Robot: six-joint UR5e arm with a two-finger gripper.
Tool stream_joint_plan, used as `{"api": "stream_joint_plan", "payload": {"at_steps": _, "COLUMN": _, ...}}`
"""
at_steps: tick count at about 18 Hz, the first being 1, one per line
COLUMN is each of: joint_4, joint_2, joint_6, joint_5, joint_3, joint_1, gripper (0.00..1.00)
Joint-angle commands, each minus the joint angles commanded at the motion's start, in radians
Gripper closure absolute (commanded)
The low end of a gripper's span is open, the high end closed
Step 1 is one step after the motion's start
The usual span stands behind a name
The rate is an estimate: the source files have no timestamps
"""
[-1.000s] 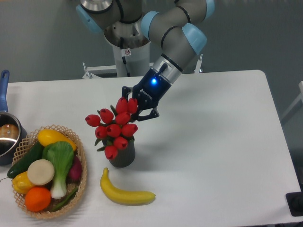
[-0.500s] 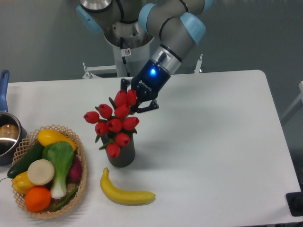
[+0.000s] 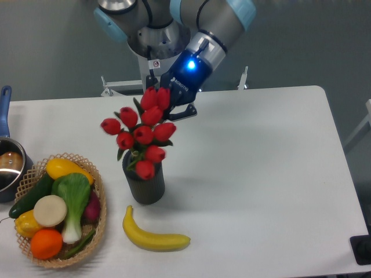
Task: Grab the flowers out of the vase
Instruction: 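Lift the gripped tulips straight up out of the black vase, then carry the tulip bunch away from the vase and hold it raised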
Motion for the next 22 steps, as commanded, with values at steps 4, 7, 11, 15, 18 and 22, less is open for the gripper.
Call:
{"api": "stream_joint_plan", "payload": {"at_steps": 4, "joint_4": 0.0, "joint_2": 0.0, "joint_6": -0.052, "joint_5": -0.015, "joint_3": 0.029, "joint_1": 0.008, "gripper": 1.0}}
{"api": "stream_joint_plan", "payload": {"at_steps": 7, "joint_4": 0.0, "joint_2": 0.003, "joint_6": -0.066, "joint_5": -0.023, "joint_3": 0.054, "joint_1": 0.034, "gripper": 1.0}}
{"api": "stream_joint_plan", "payload": {"at_steps": 11, "joint_4": -0.002, "joint_2": 0.0, "joint_6": -0.115, "joint_5": -0.021, "joint_3": 0.114, "joint_1": 0.084, "gripper": 1.0}}
{"api": "stream_joint_plan", "payload": {"at_steps": 15, "joint_4": -0.002, "joint_2": -0.005, "joint_6": -0.106, "joint_5": -0.017, "joint_3": 0.126, "joint_1": 0.13, "gripper": 1.0}}
{"api": "stream_joint_plan", "payload": {"at_steps": 18, "joint_4": -0.002, "joint_2": -0.011, "joint_6": -0.083, "joint_5": -0.005, "joint_3": 0.146, "joint_1": 0.187, "gripper": 1.0}}
{"api": "stream_joint_plan", "payload": {"at_steps": 22, "joint_4": 0.002, "joint_2": -0.041, "joint_6": 0.113, "joint_5": 0.099, "joint_3": 0.141, "joint_1": 0.267, "gripper": 1.0}}
